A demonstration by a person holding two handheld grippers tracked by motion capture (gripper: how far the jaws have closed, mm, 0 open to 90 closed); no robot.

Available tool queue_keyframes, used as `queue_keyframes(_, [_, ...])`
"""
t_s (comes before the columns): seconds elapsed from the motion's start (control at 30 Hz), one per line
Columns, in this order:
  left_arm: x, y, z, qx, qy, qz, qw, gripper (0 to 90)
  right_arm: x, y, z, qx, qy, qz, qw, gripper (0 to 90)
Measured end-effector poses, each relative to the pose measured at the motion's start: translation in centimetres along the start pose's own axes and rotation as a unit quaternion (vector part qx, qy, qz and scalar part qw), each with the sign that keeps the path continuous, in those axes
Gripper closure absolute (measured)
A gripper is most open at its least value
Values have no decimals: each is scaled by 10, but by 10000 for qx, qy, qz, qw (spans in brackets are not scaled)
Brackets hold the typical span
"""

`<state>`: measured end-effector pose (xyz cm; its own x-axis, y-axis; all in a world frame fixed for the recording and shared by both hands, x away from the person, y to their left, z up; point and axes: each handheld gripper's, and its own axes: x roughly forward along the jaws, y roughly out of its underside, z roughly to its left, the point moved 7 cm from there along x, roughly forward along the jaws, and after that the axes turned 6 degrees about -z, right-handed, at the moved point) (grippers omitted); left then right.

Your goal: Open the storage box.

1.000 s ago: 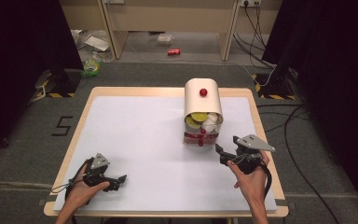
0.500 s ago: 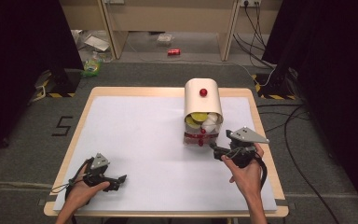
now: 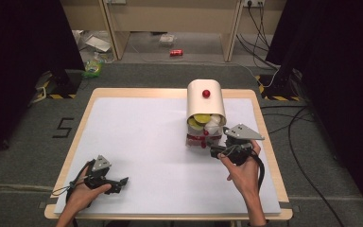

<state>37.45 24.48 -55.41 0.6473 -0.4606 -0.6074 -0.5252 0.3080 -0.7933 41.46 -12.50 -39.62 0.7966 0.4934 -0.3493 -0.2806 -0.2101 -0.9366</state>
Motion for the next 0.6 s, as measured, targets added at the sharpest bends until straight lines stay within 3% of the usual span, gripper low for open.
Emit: queue_keyframes(0.6, [0,0,0,-1,5,1,10000,0,21,-11,5,-191,-73,-65,9998,300])
